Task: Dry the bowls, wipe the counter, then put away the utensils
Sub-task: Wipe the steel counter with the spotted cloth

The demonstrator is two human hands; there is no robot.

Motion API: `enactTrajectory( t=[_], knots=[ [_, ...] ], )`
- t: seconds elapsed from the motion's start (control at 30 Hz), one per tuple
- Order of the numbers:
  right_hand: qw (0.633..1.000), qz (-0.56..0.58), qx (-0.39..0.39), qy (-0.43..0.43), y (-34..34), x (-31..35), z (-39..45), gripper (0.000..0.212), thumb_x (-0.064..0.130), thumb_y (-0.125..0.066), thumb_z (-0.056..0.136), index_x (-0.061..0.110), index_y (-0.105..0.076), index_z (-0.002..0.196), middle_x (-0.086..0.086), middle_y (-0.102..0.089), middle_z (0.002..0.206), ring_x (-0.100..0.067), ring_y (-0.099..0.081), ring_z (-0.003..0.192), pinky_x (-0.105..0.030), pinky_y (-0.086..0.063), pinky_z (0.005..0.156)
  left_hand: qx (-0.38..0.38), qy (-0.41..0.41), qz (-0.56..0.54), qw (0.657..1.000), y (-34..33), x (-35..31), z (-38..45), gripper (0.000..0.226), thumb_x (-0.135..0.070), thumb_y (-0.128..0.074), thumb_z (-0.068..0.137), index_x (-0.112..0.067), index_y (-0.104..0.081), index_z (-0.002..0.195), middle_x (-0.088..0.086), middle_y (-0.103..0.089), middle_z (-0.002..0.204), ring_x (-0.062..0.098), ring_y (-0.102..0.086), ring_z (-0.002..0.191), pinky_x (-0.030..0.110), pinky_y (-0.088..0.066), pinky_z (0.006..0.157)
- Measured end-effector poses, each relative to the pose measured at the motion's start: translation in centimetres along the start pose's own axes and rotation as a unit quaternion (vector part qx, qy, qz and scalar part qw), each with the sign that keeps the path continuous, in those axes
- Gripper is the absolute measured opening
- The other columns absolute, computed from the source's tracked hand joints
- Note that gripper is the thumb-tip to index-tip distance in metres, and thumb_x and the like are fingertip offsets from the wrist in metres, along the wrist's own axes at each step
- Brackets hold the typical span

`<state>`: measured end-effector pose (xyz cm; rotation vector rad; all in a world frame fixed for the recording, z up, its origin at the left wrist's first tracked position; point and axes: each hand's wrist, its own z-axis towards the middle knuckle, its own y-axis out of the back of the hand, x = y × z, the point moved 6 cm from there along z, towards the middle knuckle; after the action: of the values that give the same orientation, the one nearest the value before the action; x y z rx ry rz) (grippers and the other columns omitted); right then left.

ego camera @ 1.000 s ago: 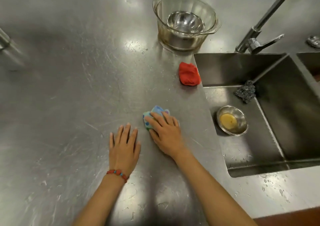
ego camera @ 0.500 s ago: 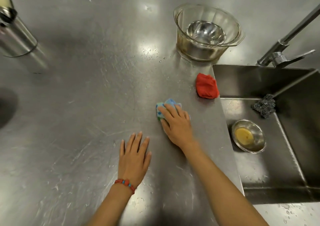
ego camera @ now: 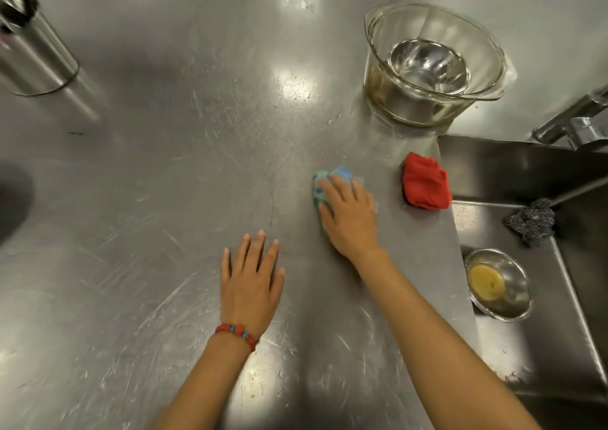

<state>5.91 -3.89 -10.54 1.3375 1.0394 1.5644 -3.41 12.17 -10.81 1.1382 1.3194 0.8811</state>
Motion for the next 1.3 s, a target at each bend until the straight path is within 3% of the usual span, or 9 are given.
enactTrajectory(
  t=[0.13,0.27,0.33,0.47,0.57,0.77,1.03,1.17,1.3],
  knots=[
    [0.991,0.011,0.057,0.123,-0.4,0.6,2.2,0.043,0.031,-0.044,0.093,0.025,-0.042,0.136,-0.001,-0.042,0.144,-0.029,-0.035,0.132,-0.042,-0.027,0.105,0.012,-0.004,0.013,1.0,-0.2,0.3,0.2,0.049,-0.035,-0.033,0.085,-0.012,-0.061,0.118,0.014,-0.06,0.125,0.036,-0.055,0.116,0.06,-0.04,0.092],
    [0.998,0.003,0.008,-0.055,0.1,-2.4,9.4,0.045,0.031,-0.039,0.095,0.026,-0.035,0.139,0.0,-0.035,0.146,-0.026,-0.028,0.133,-0.04,-0.023,0.107,0.016,0.0,0.013,1.0,0.2,0.3,0.3,0.064,-0.042,-0.009,0.096,-0.012,-0.062,0.115,0.014,-0.062,0.123,0.036,-0.057,0.114,0.059,-0.042,0.09],
    [0.996,0.01,-0.005,-0.085,-0.3,-1.3,10.0,0.044,0.03,-0.038,0.094,0.027,-0.035,0.138,0.002,-0.034,0.147,-0.026,-0.025,0.134,-0.043,-0.024,0.106,-0.006,-0.004,0.007,1.0,0.6,0.5,0.7,0.058,-0.042,-0.016,0.095,-0.012,-0.061,0.117,0.015,-0.061,0.124,0.037,-0.055,0.116,0.06,-0.04,0.091],
    [0.99,0.01,0.051,0.128,-2.0,1.8,6.5,0.043,0.033,-0.041,0.094,0.029,-0.04,0.136,0.002,-0.039,0.146,-0.028,-0.03,0.135,-0.043,-0.025,0.103,-0.042,0.022,-0.014,0.999,1.0,1.7,2.7,0.048,-0.035,-0.038,0.086,-0.011,-0.057,0.122,0.017,-0.055,0.131,0.039,-0.047,0.123,0.061,-0.033,0.098],
    [0.979,0.026,0.086,0.183,-2.0,0.3,8.3,0.043,0.034,-0.043,0.094,0.029,-0.039,0.137,0.001,-0.04,0.145,-0.027,-0.031,0.134,-0.041,-0.024,0.106,-0.047,0.024,-0.014,0.998,0.8,2.0,3.7,0.048,-0.035,-0.037,0.086,-0.011,-0.057,0.123,0.017,-0.053,0.132,0.039,-0.046,0.124,0.061,-0.031,0.1],
    [0.999,0.014,-0.009,-0.04,-1.0,-3.3,16.0,0.044,0.031,-0.037,0.094,0.027,-0.035,0.138,-0.002,-0.037,0.145,-0.028,-0.029,0.133,-0.045,-0.026,0.104,-0.085,-0.002,0.015,0.996,0.4,2.3,3.9,0.049,-0.036,-0.034,0.085,-0.011,-0.059,0.119,0.016,-0.058,0.127,0.038,-0.052,0.118,0.061,-0.036,0.095],
    [0.997,0.037,0.031,0.053,-1.3,1.7,2.4,0.043,0.035,-0.042,0.093,0.029,-0.039,0.136,0.001,-0.038,0.146,-0.028,-0.029,0.135,-0.041,-0.022,0.105,-0.1,0.001,-0.012,0.995,0.5,2.1,3.6,0.041,-0.021,-0.066,0.08,-0.008,-0.059,0.119,0.019,-0.057,0.128,0.041,-0.051,0.119,0.064,-0.034,0.096],
    [0.994,0.075,0.058,0.05,-0.7,2.8,-2.1,0.046,0.038,-0.046,0.092,0.03,-0.039,0.137,0.004,-0.036,0.147,-0.021,-0.028,0.137,-0.04,-0.021,0.108,-0.085,0.014,-0.03,0.996,0.7,2.2,2.9,0.042,-0.016,-0.067,0.08,-0.006,-0.058,0.12,0.02,-0.054,0.13,0.04,-0.048,0.122,0.061,-0.034,0.1],
    [0.952,0.267,0.031,-0.147,1.3,0.1,-1.3,0.056,0.032,-0.059,0.087,0.019,-0.039,0.137,-0.011,-0.039,0.142,-0.026,-0.035,0.13,-0.039,-0.029,0.109,-0.073,0.014,-0.04,0.996,0.9,1.9,1.2,0.043,-0.015,-0.066,0.081,-0.005,-0.056,0.121,0.02,-0.053,0.132,0.04,-0.046,0.124,0.059,-0.032,0.101]
  ],
)
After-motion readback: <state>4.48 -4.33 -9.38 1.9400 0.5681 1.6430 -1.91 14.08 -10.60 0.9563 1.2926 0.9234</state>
